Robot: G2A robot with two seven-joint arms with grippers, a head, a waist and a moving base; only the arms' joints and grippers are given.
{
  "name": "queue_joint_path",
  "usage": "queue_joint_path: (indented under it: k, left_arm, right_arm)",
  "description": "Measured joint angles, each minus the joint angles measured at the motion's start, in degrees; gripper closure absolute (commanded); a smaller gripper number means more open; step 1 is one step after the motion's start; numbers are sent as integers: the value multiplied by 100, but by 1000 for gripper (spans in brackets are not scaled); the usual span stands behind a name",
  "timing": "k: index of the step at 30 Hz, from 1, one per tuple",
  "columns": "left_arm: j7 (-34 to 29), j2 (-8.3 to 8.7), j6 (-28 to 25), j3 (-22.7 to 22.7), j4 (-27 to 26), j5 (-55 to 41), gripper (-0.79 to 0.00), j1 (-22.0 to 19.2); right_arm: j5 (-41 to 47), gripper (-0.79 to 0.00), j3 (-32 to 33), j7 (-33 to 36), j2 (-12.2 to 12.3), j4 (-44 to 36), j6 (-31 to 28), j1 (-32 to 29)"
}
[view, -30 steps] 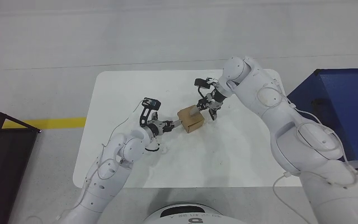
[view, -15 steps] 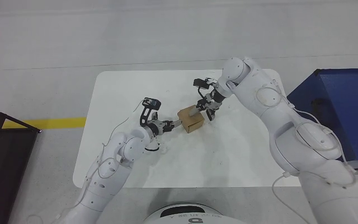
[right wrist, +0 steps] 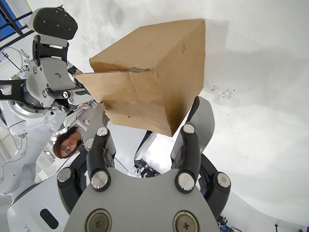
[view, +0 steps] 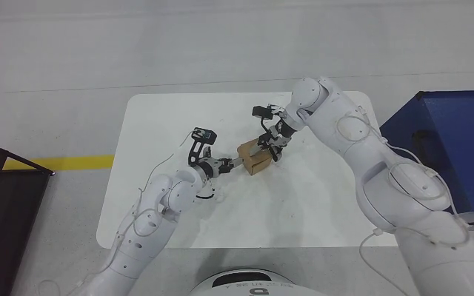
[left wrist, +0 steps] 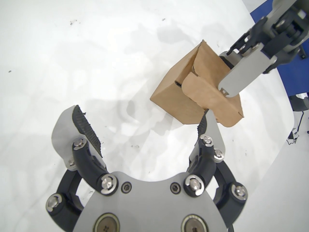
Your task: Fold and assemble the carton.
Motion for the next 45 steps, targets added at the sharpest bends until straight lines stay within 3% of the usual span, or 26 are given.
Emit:
queue_joint_path:
  k: [8,24,29,34,42,45]
  left_arm:
    - [-48,4,16,6,-21,25,-785,19]
    - [-141,-63,315,189,58,-129,-785,-154]
    - [-125,-70,333,189,79,-151,-785,-178]
    - [-119,-67,321,144,116,-182,-785,-177]
    - [-121,-59,305,89,104,-207,-785,-152]
    - [-122,-59,314,83,98,-212,-785,-145]
  right_arm:
    - [59,-705,-20,0,-1,-32,-79,-1]
    - [-76,-613,-44,-17,-33,-316,-93,-116]
    - [-91,-659,7,-81,-29,-347,-111,-145]
    - [14,-782,132,-59,5,-306,-184,-154]
    - [79,-779,278,-31,56,-330,-196,-187]
    - [156,-723,335,0,70,-354,-203,-219]
